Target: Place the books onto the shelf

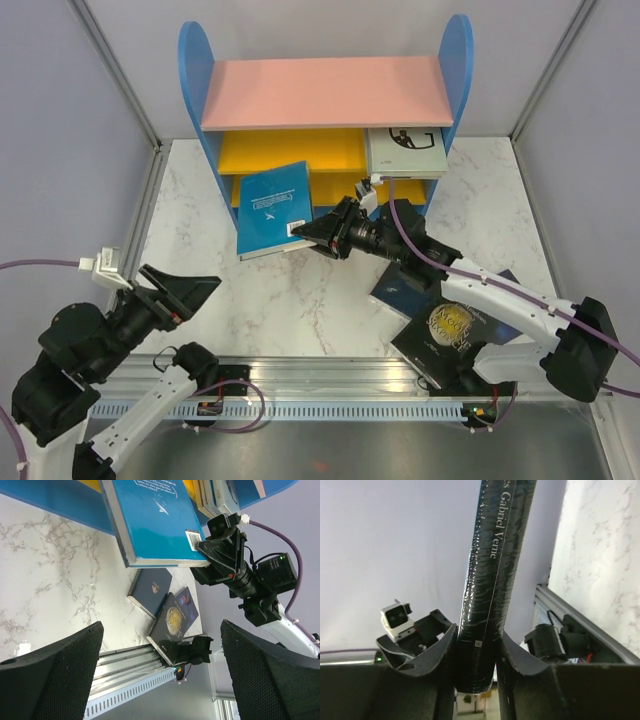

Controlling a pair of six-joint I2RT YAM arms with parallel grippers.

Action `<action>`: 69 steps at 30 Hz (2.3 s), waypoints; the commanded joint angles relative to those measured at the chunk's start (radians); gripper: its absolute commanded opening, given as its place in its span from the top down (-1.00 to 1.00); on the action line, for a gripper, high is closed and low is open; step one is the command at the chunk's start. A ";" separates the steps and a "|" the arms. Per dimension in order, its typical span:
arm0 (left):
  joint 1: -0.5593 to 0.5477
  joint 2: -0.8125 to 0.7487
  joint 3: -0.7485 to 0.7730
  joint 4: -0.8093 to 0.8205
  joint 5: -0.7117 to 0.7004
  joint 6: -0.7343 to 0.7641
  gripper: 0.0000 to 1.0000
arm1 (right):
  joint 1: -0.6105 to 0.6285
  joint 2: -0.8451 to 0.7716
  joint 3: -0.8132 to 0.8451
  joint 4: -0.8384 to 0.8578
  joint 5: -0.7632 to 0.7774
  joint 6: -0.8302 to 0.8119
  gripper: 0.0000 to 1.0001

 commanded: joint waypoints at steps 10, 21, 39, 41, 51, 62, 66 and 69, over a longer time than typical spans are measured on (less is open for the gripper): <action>-0.086 -0.128 0.075 -0.151 -0.188 -0.089 -1.00 | -0.094 0.093 0.256 0.314 -0.021 0.044 1.00; -0.102 -0.104 0.099 -0.178 -0.185 -0.094 -1.00 | -0.124 0.221 0.310 0.330 0.060 0.060 1.00; -0.140 -0.093 0.176 -0.273 -0.235 -0.097 -0.99 | -0.123 0.456 0.457 0.313 0.223 0.104 1.00; -0.157 -0.108 0.164 -0.284 -0.244 -0.112 -1.00 | -0.118 0.473 0.453 0.328 0.223 0.112 1.00; -0.200 -0.134 0.147 -0.310 -0.267 -0.144 -1.00 | -0.059 0.568 0.509 0.327 0.259 0.124 0.41; -0.218 -0.151 0.150 -0.318 -0.271 -0.150 -0.99 | -0.045 0.579 0.520 0.277 0.265 0.118 -0.56; -0.220 -0.162 0.141 -0.318 -0.271 -0.155 -1.00 | -0.034 0.486 0.424 0.273 0.274 0.109 -0.91; -0.223 -0.164 0.129 -0.315 -0.271 -0.156 -1.00 | -0.016 0.420 0.361 0.244 0.280 0.090 -0.96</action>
